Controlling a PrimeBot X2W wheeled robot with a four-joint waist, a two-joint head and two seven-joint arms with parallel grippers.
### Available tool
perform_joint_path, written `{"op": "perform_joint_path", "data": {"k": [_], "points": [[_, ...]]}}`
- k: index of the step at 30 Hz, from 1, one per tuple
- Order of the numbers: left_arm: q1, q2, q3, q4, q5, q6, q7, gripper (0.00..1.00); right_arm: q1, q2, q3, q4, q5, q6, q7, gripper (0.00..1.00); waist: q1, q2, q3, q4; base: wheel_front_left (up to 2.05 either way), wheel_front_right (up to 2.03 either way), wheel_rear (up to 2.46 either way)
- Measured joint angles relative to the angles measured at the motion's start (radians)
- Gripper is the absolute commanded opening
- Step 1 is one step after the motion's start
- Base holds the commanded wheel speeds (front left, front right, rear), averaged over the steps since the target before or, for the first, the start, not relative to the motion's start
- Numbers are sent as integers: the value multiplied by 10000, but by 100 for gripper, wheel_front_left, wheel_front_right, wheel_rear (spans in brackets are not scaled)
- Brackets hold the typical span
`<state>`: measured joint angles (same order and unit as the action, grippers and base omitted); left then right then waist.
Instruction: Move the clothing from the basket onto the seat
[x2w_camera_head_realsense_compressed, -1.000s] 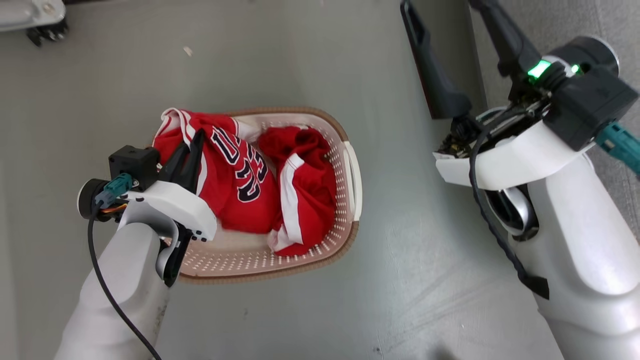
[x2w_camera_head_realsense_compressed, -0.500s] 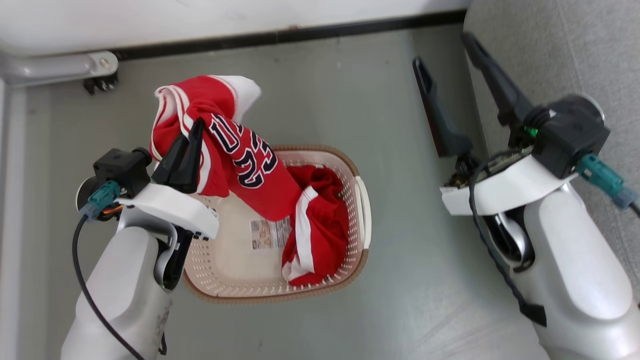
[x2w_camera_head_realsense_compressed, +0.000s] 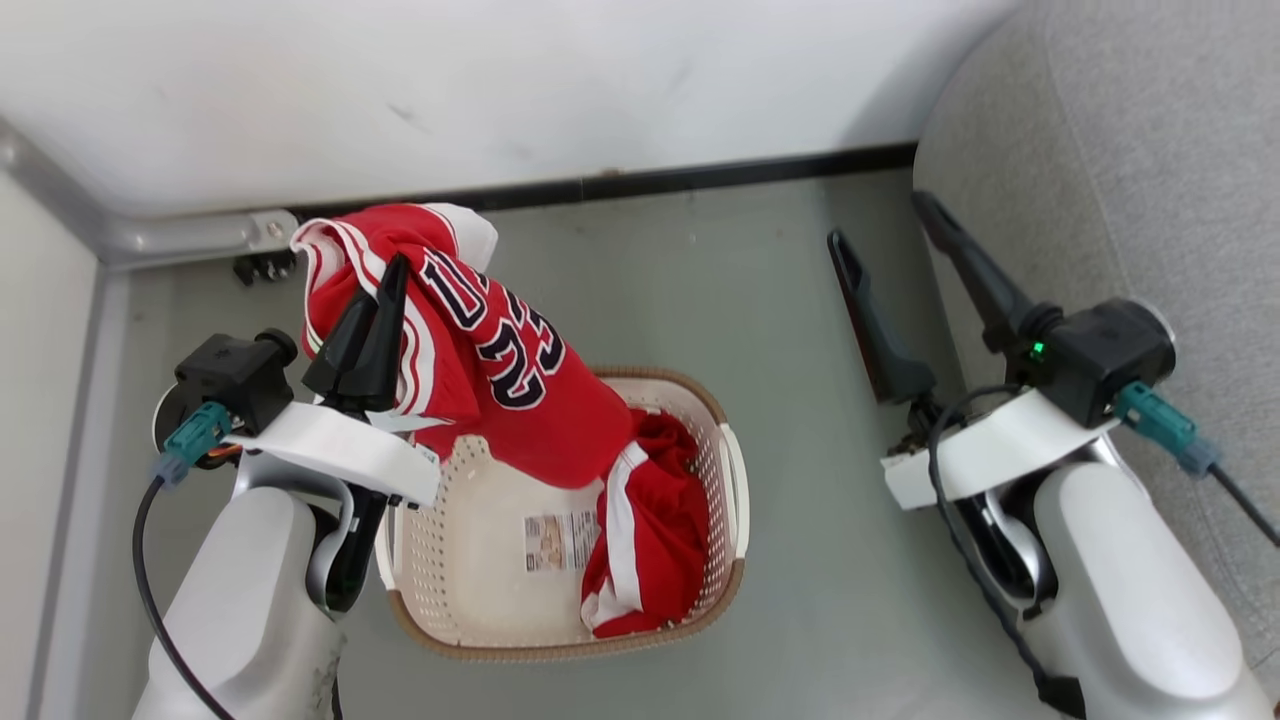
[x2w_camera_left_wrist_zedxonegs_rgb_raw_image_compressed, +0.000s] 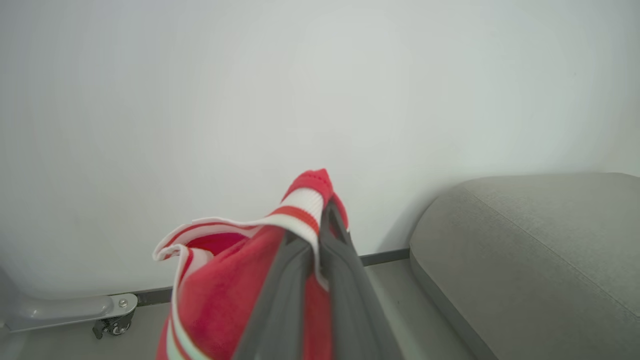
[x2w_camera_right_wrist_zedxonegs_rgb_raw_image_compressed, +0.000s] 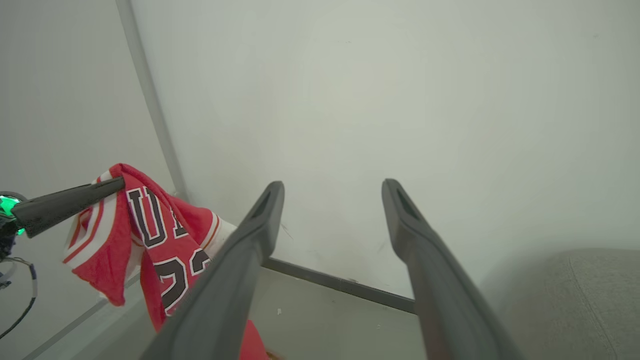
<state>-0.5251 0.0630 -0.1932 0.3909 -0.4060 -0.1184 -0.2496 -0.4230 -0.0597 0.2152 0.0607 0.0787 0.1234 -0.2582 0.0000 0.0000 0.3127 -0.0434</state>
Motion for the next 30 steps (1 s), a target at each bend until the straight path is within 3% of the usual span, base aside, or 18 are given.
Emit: {"op": "perform_joint_path", "data": {"k": [30], "points": [[653, -8, 144, -1789, 50, 282, -12, 0, 1578, 15, 984, 832, 182, 2, 2, 100, 0, 0, -2173, -30, 0, 0, 0]]}}
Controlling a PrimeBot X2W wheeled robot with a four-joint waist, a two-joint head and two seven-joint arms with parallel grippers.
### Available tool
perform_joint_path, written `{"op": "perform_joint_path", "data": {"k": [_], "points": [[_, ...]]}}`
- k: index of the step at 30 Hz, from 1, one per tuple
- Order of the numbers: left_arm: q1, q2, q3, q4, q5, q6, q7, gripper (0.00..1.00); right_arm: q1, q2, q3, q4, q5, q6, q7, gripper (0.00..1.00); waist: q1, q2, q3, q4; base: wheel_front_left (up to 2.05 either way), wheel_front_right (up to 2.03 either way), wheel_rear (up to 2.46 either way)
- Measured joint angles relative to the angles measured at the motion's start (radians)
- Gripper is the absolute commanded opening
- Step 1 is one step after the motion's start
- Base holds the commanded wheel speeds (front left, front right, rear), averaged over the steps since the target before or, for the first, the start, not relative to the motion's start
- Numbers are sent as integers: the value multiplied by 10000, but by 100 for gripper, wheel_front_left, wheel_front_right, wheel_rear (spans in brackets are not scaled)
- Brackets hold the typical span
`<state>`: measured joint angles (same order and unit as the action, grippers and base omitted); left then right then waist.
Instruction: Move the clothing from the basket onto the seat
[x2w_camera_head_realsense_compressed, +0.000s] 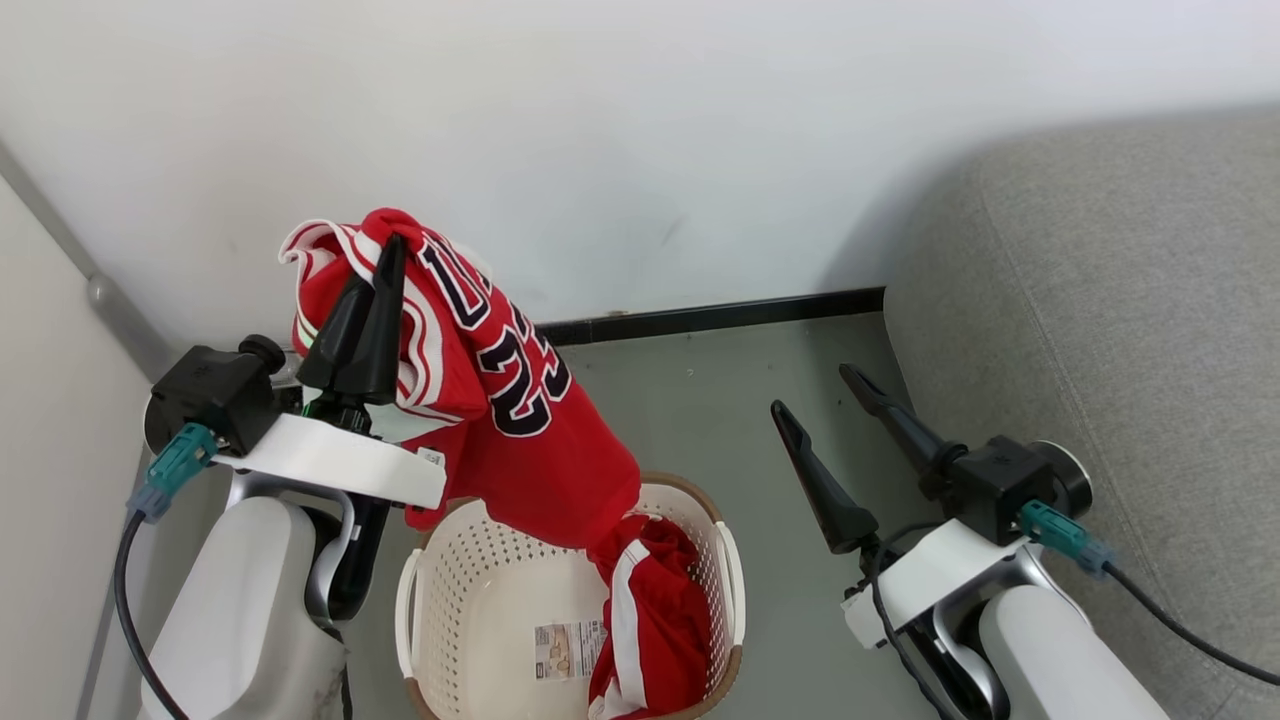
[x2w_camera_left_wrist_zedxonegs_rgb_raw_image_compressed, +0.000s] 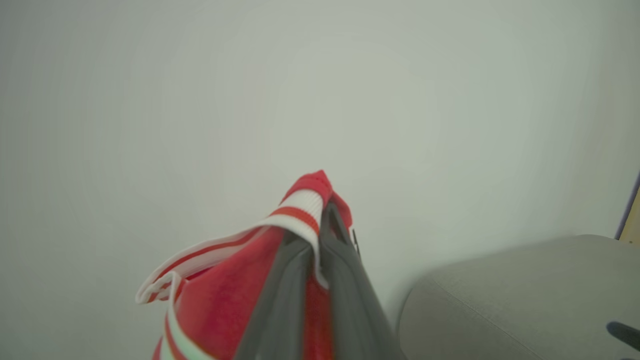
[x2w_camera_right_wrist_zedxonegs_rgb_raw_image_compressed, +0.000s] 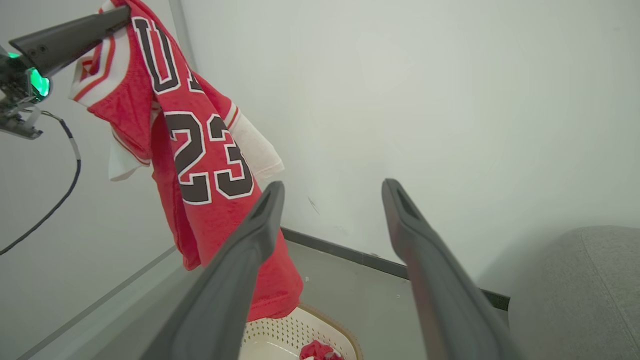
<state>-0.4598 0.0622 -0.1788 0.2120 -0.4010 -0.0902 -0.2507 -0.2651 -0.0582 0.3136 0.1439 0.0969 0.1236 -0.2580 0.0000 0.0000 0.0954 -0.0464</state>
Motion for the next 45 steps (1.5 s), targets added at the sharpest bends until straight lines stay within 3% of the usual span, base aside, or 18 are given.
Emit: {"op": "perform_joint_path", "data": {"k": [26, 45], "points": [[-192, -219, -1047, -1394, -15, 144, 1005, 0, -64, -52, 1866, -17, -176, 0, 0, 100, 0, 0, -376, -166, 0, 0, 0], [-426, -259, -2612, -2418, -431, 222, 1714, 0, -297, -48, 1835, 397, -809, 0, 0, 100, 0, 0, -547, -111, 0, 0, 0]]}}
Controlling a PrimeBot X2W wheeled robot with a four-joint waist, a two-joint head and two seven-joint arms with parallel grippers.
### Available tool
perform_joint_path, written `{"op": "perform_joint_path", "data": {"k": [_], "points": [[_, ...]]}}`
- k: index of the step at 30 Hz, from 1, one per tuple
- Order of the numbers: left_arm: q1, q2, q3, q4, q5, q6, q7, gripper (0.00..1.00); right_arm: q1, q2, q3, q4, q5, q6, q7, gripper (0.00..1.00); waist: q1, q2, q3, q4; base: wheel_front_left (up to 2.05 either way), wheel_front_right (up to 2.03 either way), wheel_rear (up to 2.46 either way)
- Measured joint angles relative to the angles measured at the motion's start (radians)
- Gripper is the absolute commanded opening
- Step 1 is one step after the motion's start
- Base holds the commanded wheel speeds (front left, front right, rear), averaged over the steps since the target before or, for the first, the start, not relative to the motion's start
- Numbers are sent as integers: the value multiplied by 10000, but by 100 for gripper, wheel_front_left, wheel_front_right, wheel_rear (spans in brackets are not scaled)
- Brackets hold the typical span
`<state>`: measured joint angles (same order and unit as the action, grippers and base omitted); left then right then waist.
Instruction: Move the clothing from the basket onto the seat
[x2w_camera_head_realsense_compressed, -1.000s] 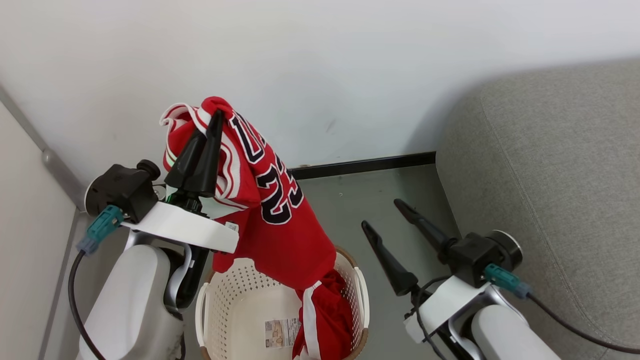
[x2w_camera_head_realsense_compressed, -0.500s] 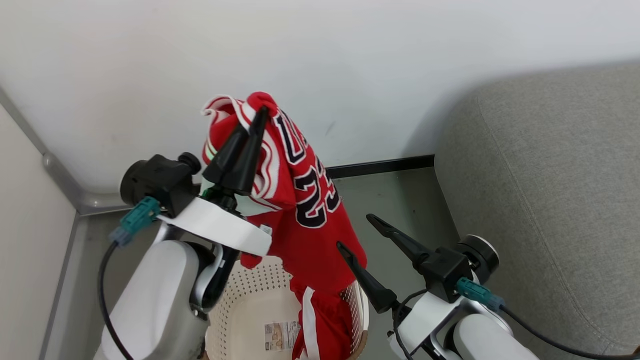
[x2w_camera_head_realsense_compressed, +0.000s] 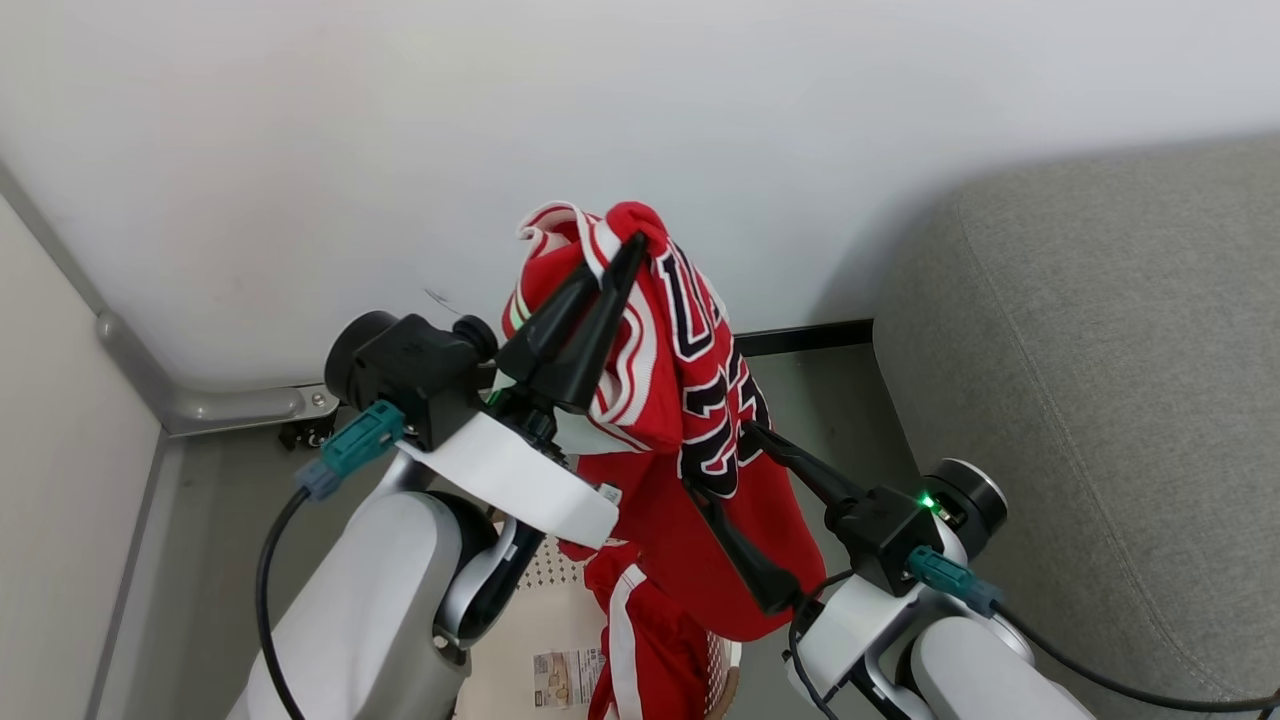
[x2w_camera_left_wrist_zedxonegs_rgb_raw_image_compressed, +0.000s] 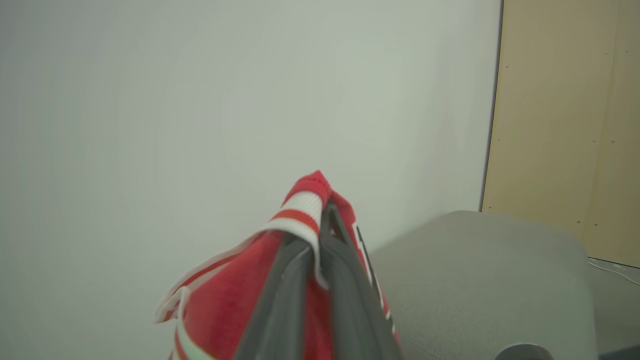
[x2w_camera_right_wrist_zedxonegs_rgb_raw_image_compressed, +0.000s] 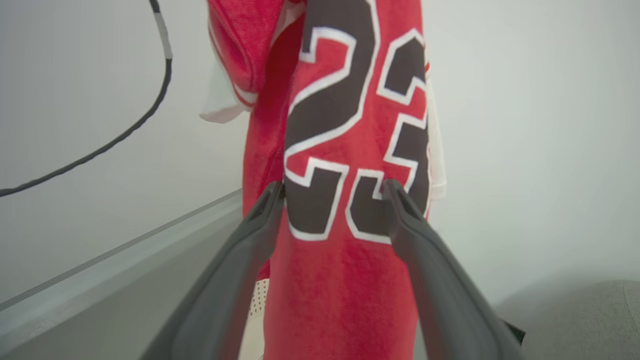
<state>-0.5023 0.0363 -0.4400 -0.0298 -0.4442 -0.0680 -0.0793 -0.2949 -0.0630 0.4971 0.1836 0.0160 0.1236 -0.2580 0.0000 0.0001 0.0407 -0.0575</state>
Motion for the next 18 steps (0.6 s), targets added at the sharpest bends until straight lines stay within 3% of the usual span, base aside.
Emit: {"op": "perform_joint_path", "data": {"k": [11, 12, 13, 14, 18], "points": [[-3, 6, -686, -610, -301, 247, 190, 0, 2, 6, 48, 176, 125, 0, 0, 100, 0, 0, -33, 72, 0, 0, 0], [-4, 4, -731, -650, -330, 316, 267, 0, 1, 6, 52, 176, 192, 0, 0, 46, 0, 0, -35, 74, 0, 0, 0], [-5, 6, -761, -667, -332, 345, 268, 0, 1, 6, 61, 176, 253, 0, 0, 16, 0, 0, -37, 76, 0, 0, 0], [-5, 4, -786, -681, -332, 395, 270, 0, 1, 6, 75, 176, 290, 0, 0, 0, 0, 0, -38, 77, 0, 0, 0], [-5, 6, -790, -669, -332, 570, 353, 0, 0, 8, 155, 178, 370, 0, 0, 0, 0, 0, -40, 81, 0, 0, 0]]}}
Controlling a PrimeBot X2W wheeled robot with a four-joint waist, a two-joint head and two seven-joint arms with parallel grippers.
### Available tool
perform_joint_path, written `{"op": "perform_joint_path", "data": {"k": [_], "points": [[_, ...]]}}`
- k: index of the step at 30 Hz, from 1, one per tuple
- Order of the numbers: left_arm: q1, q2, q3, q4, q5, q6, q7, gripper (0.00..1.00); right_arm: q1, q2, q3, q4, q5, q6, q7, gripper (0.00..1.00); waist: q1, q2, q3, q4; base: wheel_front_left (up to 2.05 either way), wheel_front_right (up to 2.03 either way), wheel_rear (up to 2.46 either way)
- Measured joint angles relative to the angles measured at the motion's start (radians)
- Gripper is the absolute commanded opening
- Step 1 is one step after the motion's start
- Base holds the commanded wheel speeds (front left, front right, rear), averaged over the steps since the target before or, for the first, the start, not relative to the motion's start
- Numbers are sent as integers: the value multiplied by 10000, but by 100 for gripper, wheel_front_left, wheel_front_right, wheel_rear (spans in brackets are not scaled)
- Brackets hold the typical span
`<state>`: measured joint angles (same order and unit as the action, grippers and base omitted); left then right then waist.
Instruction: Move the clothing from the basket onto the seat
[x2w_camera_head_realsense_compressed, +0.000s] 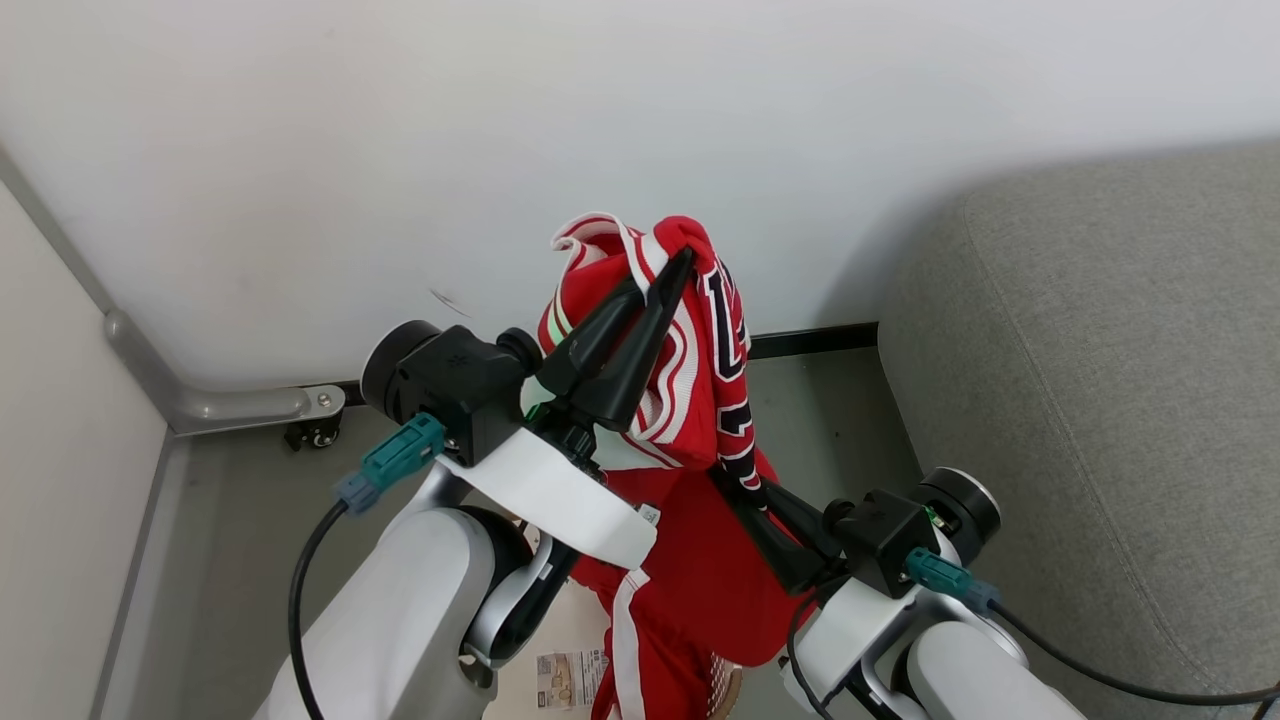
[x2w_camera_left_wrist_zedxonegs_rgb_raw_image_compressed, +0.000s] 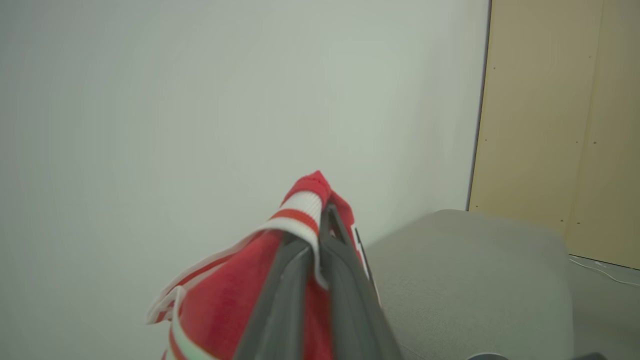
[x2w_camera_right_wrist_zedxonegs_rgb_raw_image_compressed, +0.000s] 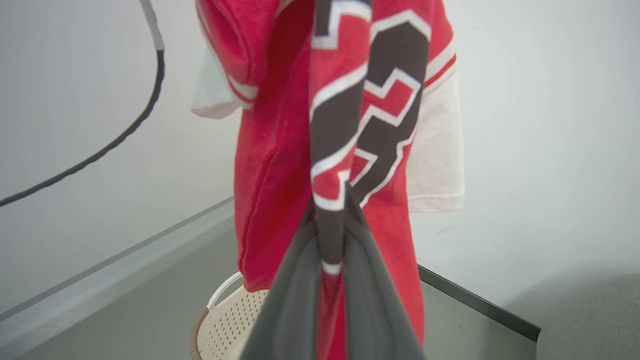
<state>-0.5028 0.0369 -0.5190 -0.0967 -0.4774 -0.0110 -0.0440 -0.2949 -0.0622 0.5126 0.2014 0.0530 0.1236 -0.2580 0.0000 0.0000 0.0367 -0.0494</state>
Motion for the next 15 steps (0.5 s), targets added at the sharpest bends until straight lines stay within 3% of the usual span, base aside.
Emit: {"op": "perform_joint_path", "data": {"k": [10, 11, 12, 13, 15], "points": [[17, 125, 121, 416, 192, 261, 165, 0, -30, 0, -219, -453, 303, 0, 0, 0, 0, 0, 29, -31, 0, 0, 0], [20, 198, 138, 458, 253, 267, 167, 34, -39, 0, -253, -499, 311, 0, 0, 0, 0, 0, 33, -40, 0, 0, 0], [25, 267, 169, 485, 288, 314, 167, 82, -57, 0, -297, -537, 311, 0, 0, 0, 0, 0, 37, -50, 0, 0, 0], [25, 297, 201, 504, 320, 353, 165, 100, -97, 0, -355, -564, 309, 0, 0, 0, 1, 0, 41, -60, 0, 0, 0], [25, 341, 259, 514, 320, 364, 165, 100, -196, 0, -479, -594, 309, 0, 0, 0, 0, 0, 47, -78, 0, 0, 0]]}}
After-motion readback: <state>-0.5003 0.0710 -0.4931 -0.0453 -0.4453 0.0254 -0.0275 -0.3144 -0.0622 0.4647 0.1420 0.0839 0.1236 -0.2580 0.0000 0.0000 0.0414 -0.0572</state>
